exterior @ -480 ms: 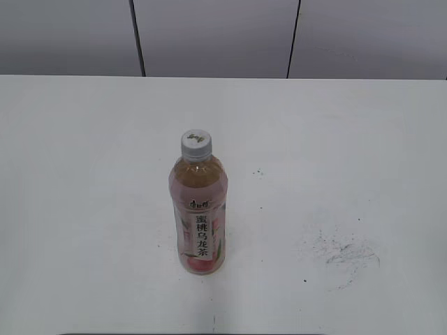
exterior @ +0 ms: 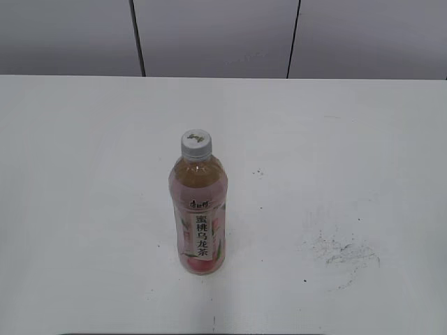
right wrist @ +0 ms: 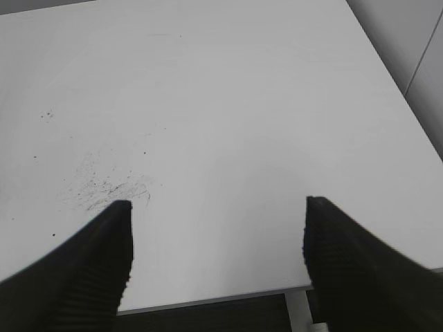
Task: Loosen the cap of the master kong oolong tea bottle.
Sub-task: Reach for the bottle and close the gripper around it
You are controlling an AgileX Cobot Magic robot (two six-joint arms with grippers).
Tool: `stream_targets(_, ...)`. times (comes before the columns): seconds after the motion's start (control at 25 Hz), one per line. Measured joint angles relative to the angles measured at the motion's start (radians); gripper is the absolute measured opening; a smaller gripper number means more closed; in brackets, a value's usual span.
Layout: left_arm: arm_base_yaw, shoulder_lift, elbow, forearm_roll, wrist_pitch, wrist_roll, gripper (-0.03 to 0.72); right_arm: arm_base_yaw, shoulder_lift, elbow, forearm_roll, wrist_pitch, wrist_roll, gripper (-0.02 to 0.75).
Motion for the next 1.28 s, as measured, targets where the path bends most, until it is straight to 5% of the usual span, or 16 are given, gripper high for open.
stream_targets(1.0,0.000,0.000,-0.004,0.000,-0.006,0.000,0.241,0.000,0.000,0.000,-0.001,0.000,0.000,0.574)
stream_targets(1.28,0.000,0.003,-0.013,-0.060,-0.272,0.052,0.252,0.000,0.000,0.000,-0.001,0.000,0.000,0.574)
